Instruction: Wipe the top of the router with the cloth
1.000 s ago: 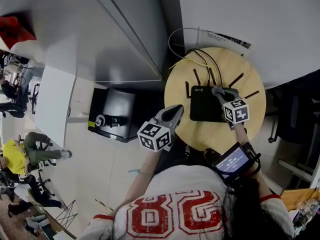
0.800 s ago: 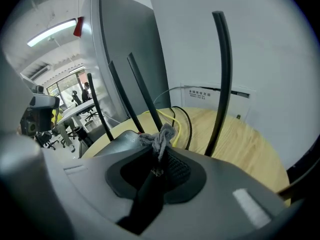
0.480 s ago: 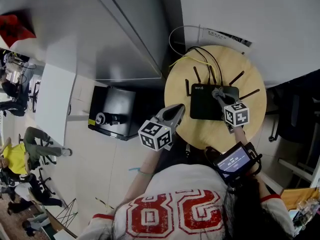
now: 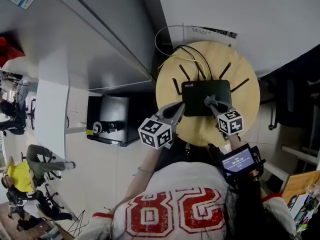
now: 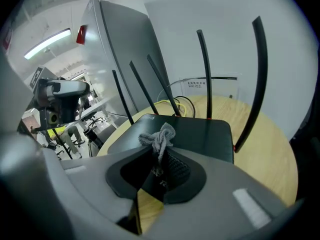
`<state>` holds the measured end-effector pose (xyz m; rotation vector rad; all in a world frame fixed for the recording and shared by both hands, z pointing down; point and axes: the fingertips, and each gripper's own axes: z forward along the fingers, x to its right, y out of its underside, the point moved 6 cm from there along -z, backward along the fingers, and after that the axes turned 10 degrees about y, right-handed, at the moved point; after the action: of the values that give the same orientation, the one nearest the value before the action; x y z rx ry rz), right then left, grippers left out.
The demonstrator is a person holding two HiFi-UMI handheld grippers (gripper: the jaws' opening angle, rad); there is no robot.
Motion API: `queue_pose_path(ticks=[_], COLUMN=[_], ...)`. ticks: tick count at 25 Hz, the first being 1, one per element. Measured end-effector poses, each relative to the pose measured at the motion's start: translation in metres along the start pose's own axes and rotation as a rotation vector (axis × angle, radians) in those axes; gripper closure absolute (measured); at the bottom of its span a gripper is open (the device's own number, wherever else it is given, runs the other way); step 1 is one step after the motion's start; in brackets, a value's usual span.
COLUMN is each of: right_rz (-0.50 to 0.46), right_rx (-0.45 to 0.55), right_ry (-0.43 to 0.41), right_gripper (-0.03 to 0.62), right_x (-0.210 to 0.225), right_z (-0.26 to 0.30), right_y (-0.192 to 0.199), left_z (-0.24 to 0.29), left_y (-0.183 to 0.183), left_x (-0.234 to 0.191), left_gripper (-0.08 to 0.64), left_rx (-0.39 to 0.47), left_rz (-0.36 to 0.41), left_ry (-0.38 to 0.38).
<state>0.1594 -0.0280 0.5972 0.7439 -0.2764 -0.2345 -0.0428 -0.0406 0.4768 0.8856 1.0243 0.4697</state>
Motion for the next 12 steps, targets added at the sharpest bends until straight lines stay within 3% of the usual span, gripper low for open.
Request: queue_pose_path(ticks=[12], right_rz=[0.086], right_rx=[-0.007], right_ry=[0.005], right_gripper=[0.534], right_x=[-0.022], right_z=[-0.034], right_y=[0.04], left_z=[0.02], left_y=[-0.001], left_x=[0.01], left_gripper=[0.558], left_rx=[-0.029], left_rz=[0.019], left_ry=[0.07])
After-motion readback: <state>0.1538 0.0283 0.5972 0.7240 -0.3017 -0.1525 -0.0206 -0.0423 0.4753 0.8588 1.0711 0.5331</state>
